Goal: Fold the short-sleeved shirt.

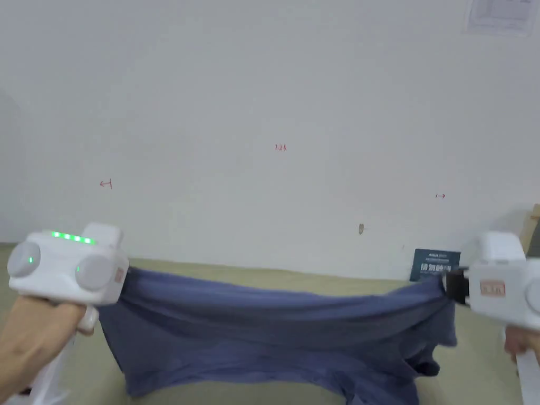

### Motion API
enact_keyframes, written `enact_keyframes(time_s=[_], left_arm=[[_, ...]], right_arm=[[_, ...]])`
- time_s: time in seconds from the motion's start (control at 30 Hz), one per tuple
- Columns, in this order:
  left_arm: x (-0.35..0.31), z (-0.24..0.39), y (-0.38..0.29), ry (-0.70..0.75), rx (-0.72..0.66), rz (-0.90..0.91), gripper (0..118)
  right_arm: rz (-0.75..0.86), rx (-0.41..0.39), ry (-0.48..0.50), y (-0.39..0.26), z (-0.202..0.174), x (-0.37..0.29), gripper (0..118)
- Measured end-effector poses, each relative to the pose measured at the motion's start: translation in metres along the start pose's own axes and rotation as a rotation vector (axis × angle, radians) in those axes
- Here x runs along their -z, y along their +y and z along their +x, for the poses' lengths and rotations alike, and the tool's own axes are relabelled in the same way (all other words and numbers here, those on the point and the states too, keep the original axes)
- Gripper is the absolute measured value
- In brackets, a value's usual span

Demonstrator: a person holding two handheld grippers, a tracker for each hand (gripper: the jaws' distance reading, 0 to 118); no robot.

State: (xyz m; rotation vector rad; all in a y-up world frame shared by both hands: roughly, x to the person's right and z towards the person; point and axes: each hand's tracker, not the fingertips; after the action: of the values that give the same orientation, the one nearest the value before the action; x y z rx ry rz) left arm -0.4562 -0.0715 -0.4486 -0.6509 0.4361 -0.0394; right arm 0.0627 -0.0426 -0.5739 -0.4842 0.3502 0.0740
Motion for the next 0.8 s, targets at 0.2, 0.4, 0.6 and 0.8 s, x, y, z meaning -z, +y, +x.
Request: enact_keyframes(time_s=[0.2,0.4,0.6,0.8], left_arm=[[-0.006,-0.015,-0.127,-0.027,-0.017,-0.052,0],[-0.05,-0.025,-0.232,-0.075,-0.014,-0.147,0],[-0.116,-0.037,-0.305,-0.134,-0.06,-0.192,0],[-0.154,-0.047,-0.337,-0.162,-0.083,-0.221,0]], right_arm=[[-0.088,0.102,-0.046,-0.146,-0.007,-0.057,1],[-0.164,0.154,0.019,-0.251,-0.004,-0.126,1],[-0.177,0.191,0.015,-0.305,0.014,-0.187,1],[-0.225,0.137,0.021,-0.322,-0.008,-0.235,1]])
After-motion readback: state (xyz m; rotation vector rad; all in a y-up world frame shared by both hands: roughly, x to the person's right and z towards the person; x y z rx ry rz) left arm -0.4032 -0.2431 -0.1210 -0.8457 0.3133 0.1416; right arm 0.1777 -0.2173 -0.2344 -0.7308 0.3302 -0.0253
